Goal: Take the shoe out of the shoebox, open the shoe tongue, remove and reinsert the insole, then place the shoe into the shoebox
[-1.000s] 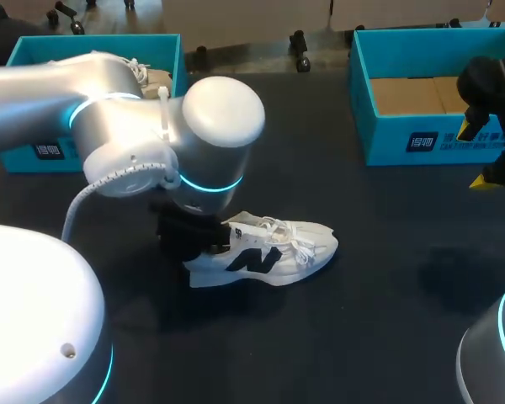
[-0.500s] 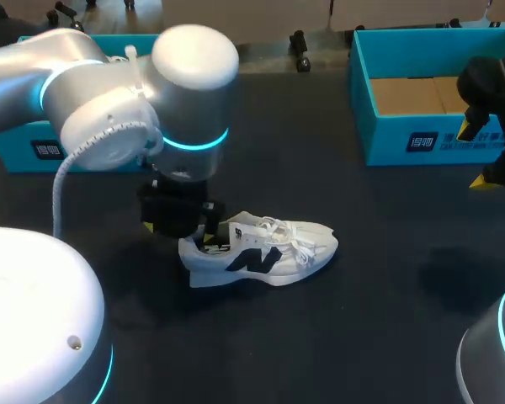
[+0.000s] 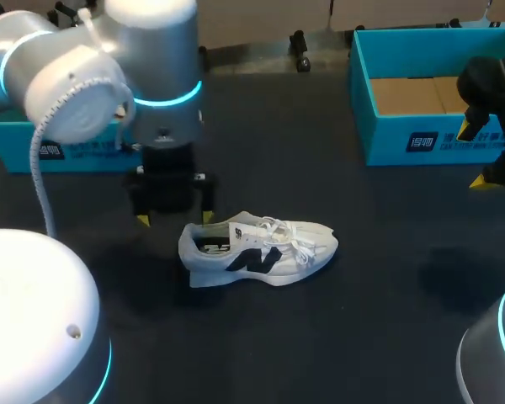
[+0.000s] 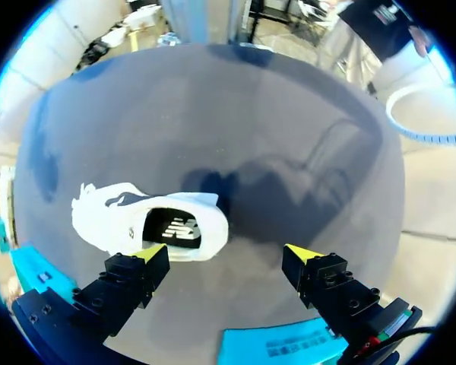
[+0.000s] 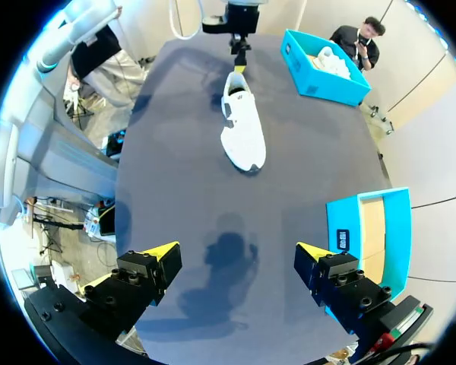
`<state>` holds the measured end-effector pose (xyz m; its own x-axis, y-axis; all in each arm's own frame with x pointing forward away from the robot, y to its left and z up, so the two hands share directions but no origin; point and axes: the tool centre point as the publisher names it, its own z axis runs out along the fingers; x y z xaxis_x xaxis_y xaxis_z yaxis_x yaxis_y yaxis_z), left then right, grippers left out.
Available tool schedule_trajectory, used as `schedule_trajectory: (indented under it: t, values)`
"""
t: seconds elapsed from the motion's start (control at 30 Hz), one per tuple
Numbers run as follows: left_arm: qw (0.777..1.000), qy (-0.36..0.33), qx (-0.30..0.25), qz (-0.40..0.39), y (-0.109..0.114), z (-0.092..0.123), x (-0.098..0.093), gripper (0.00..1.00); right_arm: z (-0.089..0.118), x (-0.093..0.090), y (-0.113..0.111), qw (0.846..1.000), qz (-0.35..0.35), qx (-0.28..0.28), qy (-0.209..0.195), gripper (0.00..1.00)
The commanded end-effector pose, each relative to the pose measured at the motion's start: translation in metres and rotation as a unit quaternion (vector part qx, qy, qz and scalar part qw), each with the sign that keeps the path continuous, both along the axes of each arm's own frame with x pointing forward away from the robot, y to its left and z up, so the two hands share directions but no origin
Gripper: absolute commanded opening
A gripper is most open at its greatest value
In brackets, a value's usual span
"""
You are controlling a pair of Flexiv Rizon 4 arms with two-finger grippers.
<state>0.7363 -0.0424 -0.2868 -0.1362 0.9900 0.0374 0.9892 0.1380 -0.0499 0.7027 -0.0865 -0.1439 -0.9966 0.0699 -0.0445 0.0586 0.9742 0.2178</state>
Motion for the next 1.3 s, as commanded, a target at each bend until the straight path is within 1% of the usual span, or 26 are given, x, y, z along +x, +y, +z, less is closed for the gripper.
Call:
schedule_trajectory:
  t: [0.03, 0.23, 0.37, 0.5, 0.57, 0.67, 0.77, 0.9, 1.07, 1.17, 1.3]
  values:
    - [0.999, 0.006, -0.023, 0.031, 0.012, 0.006, -0.004, 1.0, 0.0, 0.002, 0.001, 1.0, 0.0, -0.001, 0.002, 1.0]
    - [0.993, 0.042, -0.043, 0.099, 0.022, 0.009, -0.001, 1.0, 0.0, 0.002, 0.001, 1.0, 0.0, -0.001, 0.002, 1.0]
    - [0.984, 0.067, -0.056, 0.154, 0.032, 0.009, 0.002, 1.0, 0.0, 0.002, 0.001, 1.0, 0.0, -0.001, 0.002, 1.0]
    - [0.975, 0.092, -0.065, 0.189, 0.041, 0.007, 0.004, 1.0, 0.0, 0.002, 0.001, 1.0, 0.0, -0.001, 0.002, 1.0]
    - [0.968, 0.094, -0.073, 0.219, 0.047, 0.007, 0.005, 1.0, 0.0, 0.002, 0.001, 1.0, 0.0, -0.001, 0.002, 1.0]
    - [0.951, 0.103, -0.066, 0.285, 0.058, 0.007, 0.007, 1.0, 0.0, 0.002, 0.001, 1.0, 0.0, -0.001, 0.002, 1.0]
    - [0.939, 0.107, -0.072, 0.318, 0.068, 0.004, 0.008, 1.0, 0.0, 0.002, 0.001, 1.0, 0.0, -0.001, 0.002, 1.0]
    - [0.925, 0.123, -0.062, 0.353, 0.08, -0.005, 0.009, 1.0, 0.0, 0.002, 0.001, 1.0, 0.0, -0.001, 0.002, 1.0]
    - [0.912, 0.125, -0.052, 0.386, 0.097, -0.013, 0.006, 1.0, 0.0, 0.002, 0.001, 1.0, 0.0, -0.001, 0.002, 1.0]
    - [0.907, 0.127, -0.055, 0.397, 0.106, -0.018, 0.006, 1.0, 0.0, 0.002, 0.001, 1.0, 0.0, -0.001, 0.002, 1.0]
    - [0.907, 0.127, -0.055, 0.397, 0.106, -0.018, 0.006, 1.0, 0.0, 0.002, 0.001, 1.0, 0.0, -0.001, 0.002, 1.0]
